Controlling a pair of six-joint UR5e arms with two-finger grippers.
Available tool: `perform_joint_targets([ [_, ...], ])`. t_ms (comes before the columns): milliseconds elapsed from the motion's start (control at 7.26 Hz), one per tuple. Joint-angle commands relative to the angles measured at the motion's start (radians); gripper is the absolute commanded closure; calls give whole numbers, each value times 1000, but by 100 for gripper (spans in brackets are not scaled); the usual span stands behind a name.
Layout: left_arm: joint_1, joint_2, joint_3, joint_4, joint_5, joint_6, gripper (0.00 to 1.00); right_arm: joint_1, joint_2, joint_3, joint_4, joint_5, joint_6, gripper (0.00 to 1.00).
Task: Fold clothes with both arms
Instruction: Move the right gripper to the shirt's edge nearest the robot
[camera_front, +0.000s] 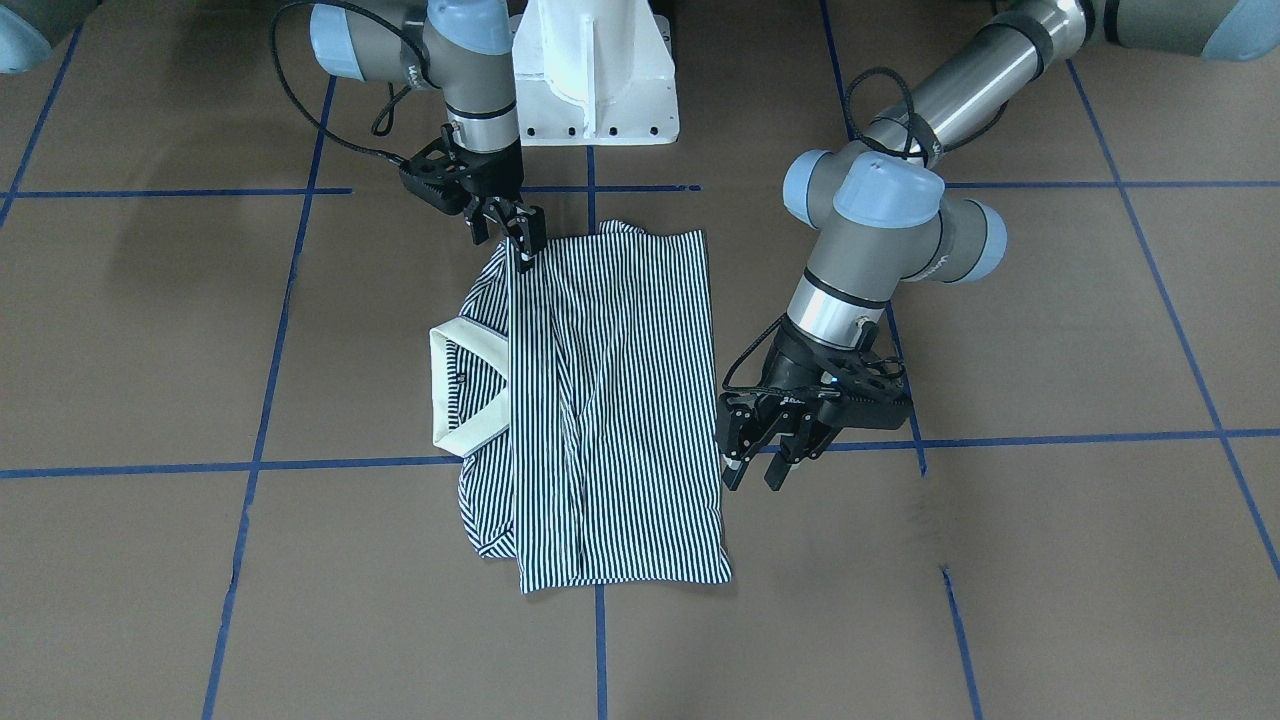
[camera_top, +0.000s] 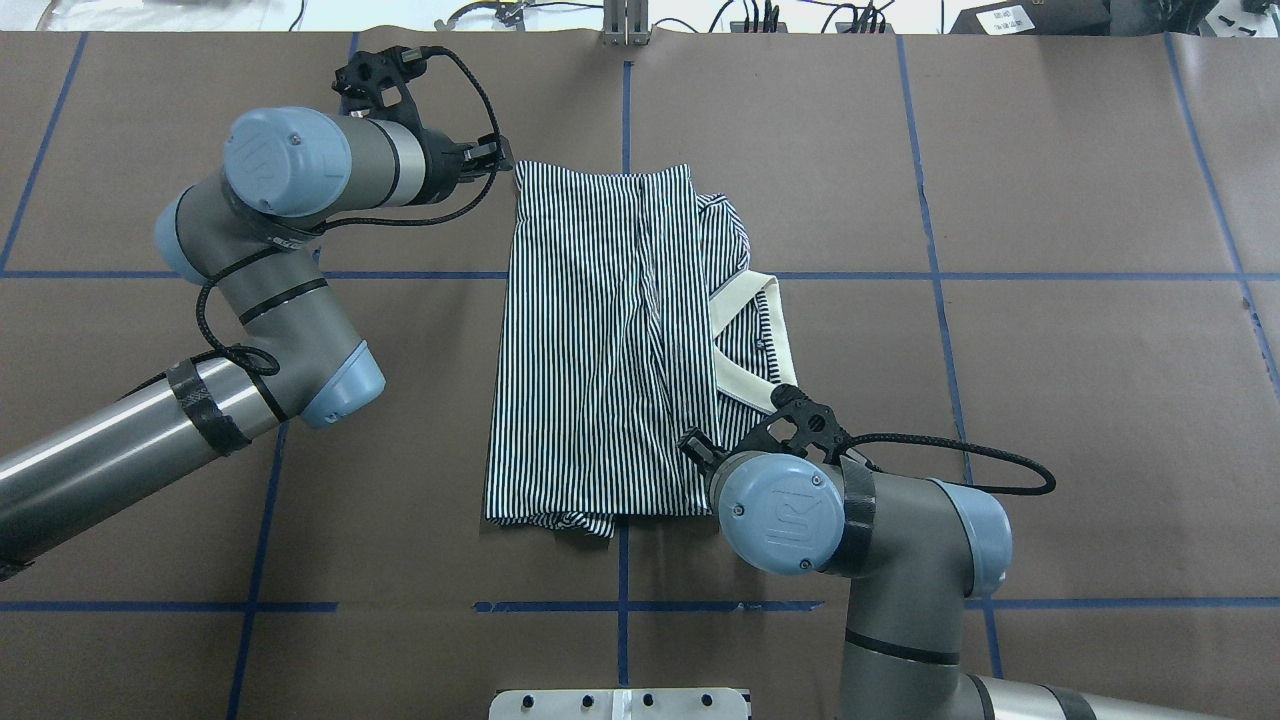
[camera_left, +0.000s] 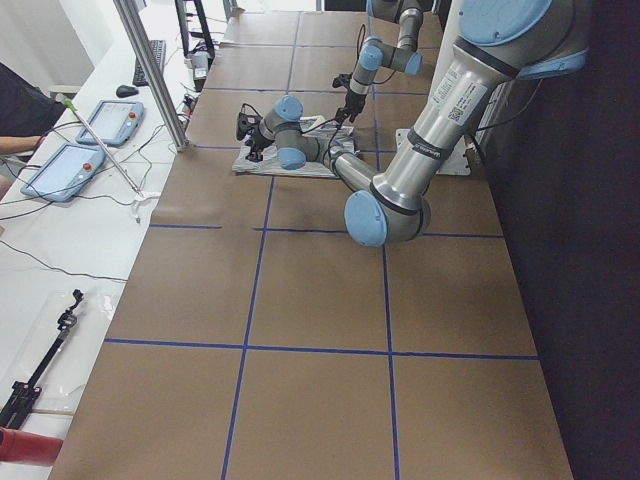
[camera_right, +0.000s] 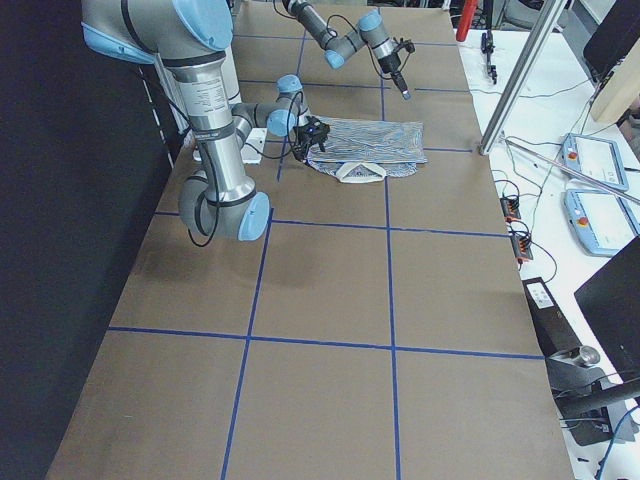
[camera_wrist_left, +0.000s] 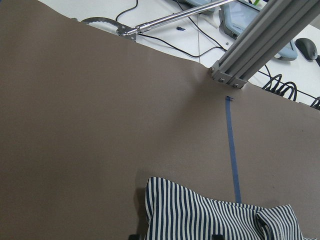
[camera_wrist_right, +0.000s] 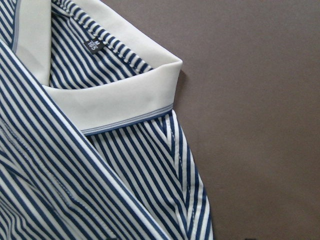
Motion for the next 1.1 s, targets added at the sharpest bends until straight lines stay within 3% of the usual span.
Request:
perform_joint_targets([
  [0, 0, 0, 0, -5, 0, -1, 43, -14, -3, -4, -1, 0, 9, 17],
  [275, 0, -2, 0, -12, 0, -3, 43, -33, -4, -4, -1, 0, 12, 29],
  [413, 0, -2, -2, -12, 0, -3, 43, -33, -4, -4, -1, 0, 12, 41],
  [551, 0, -2, -2, -12, 0, -4, 43, -33, -3, -5, -1, -2, 13, 66],
  [689, 0, -2, -2, -12, 0, -4, 43, -33, -4, -4, -1, 0, 10, 100],
  [964, 0, -2, -2, -12, 0, -4, 43, -33, 2, -2, 0, 0, -2, 100],
])
